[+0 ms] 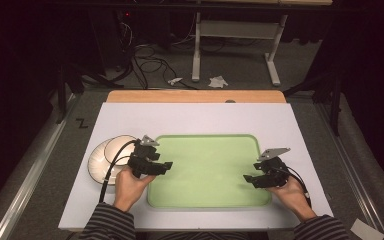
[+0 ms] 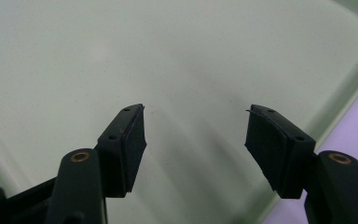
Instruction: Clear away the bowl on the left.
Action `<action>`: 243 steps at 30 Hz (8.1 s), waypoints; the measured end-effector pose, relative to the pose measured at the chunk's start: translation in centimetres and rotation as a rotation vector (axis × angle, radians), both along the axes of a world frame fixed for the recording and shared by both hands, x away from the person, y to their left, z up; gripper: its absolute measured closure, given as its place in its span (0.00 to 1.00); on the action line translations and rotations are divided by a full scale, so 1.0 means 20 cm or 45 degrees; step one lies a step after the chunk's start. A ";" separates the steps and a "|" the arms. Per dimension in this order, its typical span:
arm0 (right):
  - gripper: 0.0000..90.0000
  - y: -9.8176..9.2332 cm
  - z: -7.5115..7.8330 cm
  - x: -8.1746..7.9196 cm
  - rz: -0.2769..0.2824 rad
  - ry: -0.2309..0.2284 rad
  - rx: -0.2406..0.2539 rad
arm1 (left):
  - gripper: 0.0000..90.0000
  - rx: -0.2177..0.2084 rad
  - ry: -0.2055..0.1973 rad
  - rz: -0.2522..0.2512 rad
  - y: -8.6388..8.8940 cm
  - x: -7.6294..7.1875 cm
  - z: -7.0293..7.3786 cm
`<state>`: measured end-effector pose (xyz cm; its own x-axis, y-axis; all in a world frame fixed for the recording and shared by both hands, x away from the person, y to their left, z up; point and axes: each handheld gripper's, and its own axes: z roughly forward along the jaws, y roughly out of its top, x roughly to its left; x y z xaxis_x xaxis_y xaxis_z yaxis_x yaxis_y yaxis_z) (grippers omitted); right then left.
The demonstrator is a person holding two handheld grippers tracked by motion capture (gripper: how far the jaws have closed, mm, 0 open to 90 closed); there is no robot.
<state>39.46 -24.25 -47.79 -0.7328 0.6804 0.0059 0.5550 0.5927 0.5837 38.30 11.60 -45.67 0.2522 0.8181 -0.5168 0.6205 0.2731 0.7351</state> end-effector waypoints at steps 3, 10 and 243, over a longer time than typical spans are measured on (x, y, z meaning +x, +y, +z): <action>0.44 -0.01 0.00 0.01 -0.005 0.004 0.003 | 0.42 -0.011 -0.033 0.037 0.01 0.00 0.02; 0.44 0.00 0.00 0.00 0.007 0.003 -0.005 | 0.41 -0.081 -0.085 0.125 0.10 0.01 0.10; 0.47 -0.01 0.02 0.01 -0.023 -0.035 0.015 | 0.91 -0.175 0.211 0.023 -0.17 0.35 0.22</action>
